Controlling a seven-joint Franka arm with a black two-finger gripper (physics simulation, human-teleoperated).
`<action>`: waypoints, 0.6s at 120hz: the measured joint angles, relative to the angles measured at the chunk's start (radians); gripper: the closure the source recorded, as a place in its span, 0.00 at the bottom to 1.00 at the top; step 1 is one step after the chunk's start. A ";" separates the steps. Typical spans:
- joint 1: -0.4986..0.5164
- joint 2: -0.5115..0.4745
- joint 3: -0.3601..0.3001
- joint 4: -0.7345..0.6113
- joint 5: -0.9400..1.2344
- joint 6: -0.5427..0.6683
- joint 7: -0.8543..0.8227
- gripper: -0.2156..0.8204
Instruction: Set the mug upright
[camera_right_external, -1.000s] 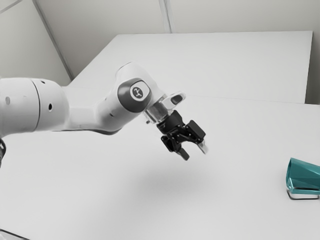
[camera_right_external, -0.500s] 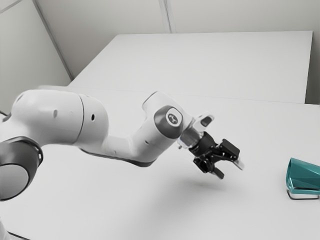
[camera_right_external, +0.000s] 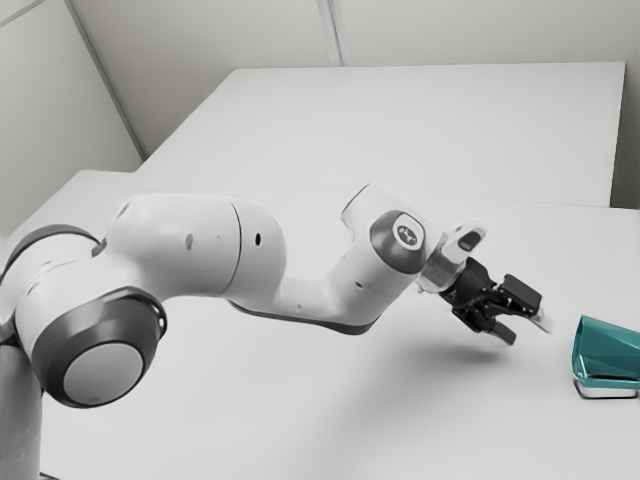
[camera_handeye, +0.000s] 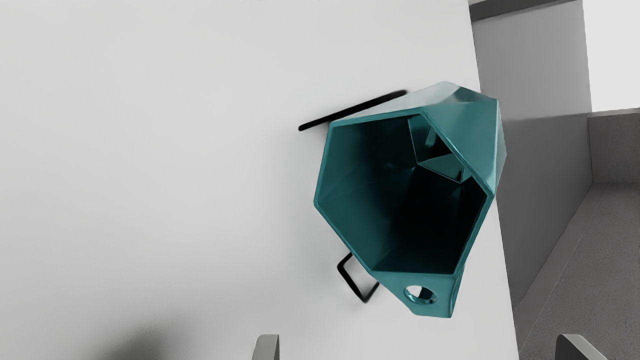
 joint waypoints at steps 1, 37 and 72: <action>-0.002 0.003 0.000 0.004 -0.002 0.000 0.003 0.21; -0.040 0.082 -0.002 0.122 -0.047 -0.010 0.090 0.21; -0.052 0.161 -0.006 0.231 -0.064 -0.020 0.139 0.21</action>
